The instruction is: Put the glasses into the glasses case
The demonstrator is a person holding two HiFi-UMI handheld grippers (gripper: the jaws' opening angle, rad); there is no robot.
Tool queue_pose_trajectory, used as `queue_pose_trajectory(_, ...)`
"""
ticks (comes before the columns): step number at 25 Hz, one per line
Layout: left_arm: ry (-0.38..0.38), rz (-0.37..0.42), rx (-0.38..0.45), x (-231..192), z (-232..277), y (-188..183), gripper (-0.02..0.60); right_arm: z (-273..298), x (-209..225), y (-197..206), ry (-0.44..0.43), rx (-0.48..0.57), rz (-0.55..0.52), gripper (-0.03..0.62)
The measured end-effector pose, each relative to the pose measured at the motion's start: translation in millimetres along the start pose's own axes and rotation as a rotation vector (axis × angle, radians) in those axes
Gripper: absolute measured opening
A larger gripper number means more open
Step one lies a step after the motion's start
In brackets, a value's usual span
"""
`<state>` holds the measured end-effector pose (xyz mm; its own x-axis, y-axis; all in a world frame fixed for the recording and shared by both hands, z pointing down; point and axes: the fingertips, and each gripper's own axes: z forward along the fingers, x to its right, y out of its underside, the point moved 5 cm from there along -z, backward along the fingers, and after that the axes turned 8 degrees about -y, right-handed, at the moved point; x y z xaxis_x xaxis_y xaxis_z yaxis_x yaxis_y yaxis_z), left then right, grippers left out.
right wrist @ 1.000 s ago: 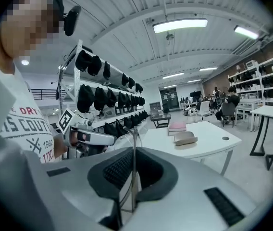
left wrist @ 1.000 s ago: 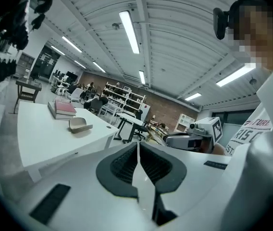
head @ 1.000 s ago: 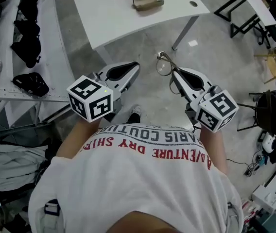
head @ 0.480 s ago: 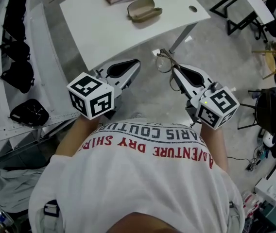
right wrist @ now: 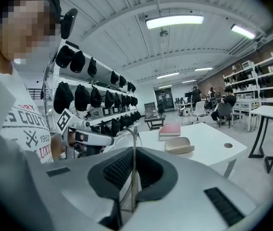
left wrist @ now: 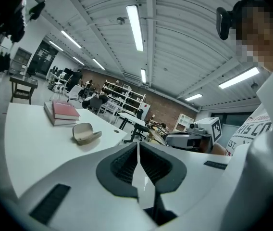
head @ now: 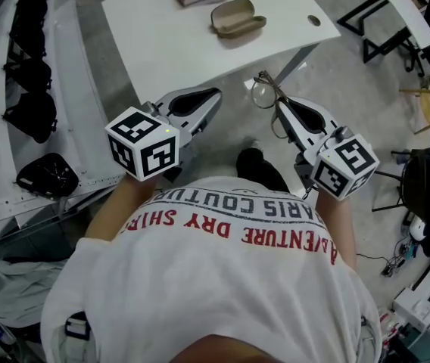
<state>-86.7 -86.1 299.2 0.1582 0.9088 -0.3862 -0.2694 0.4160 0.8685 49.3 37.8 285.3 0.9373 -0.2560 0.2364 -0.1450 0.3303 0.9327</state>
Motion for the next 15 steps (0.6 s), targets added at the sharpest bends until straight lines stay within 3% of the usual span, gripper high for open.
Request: queue_pose_trajectory(15,-0.128,-0.043,0.009,-39,67,-30,0.038,42,95,-24,-0.140,-0.020,0.000,0.029)
